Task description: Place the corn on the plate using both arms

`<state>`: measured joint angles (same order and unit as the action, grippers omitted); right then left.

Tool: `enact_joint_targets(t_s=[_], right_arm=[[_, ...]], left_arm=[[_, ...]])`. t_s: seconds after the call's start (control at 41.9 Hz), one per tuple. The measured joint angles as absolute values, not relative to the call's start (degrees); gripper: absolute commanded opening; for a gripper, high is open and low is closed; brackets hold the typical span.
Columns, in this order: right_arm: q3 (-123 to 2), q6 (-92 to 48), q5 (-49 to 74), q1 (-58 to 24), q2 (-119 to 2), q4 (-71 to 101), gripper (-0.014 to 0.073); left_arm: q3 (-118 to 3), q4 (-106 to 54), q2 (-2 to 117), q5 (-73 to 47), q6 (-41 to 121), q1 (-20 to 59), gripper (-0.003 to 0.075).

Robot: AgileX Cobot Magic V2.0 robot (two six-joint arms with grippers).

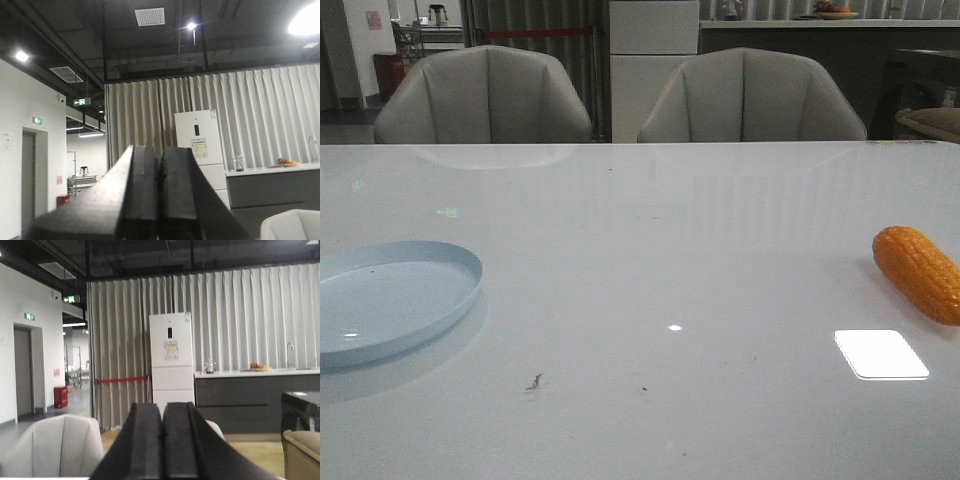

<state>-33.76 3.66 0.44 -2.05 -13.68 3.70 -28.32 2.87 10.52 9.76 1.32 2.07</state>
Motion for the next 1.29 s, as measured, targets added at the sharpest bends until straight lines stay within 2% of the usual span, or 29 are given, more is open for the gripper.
enact_joint_targets(t_s=[0.191,0.573,0.692,0.788,0.836,0.907,1.003,1.146,1.289], right_arm=[[-36.73,3.66,1.02,-2.05,-28.47,3.70,0.0056],[-36.73,3.66,8.65,-2.05,-47.80,3.70,0.0057],[-36.73,3.66,8.75,-2.05,-50.42,3.70,0.0063],[-36.73,3.66,9.26,-2.05,-51.79,3.70,0.0140],[-36.73,3.66,9.77,-2.05,-52.38,3.70,0.0230],[-36.73,3.66,11.08,-2.05,-53.44,3.70,0.0345],[-36.73,3.66,12.05,-2.05,-54.37,3.70,0.0427],[-36.73,3.66,12.17,-2.05,-55.12,3.70,0.0426],[-36.73,3.66,12.17,-2.05,-55.12,3.70,0.0426]], left_arm=[[-35.45,4.57,25.89,9.03,1.32,2.07,0.0090],[-35.66,4.64,49.71,3.15,1.32,2.07,0.0094],[-35.66,4.54,53.66,0.00,1.32,2.07,0.0172],[-35.66,4.54,55.88,-1.81,1.32,2.07,0.0322],[-35.66,4.54,56.87,-2.84,1.32,2.07,0.0400],[-35.66,4.54,57.68,-3.45,1.32,2.07,0.0475],[-35.66,3.35,58.48,-3.33,1.32,2.07,0.0480],[-35.66,-0.37,60.71,-3.84,1.32,2.07,0.0468],[-38.98,-5.04,63.43,-12.05,1.32,1.93,0.0468]])
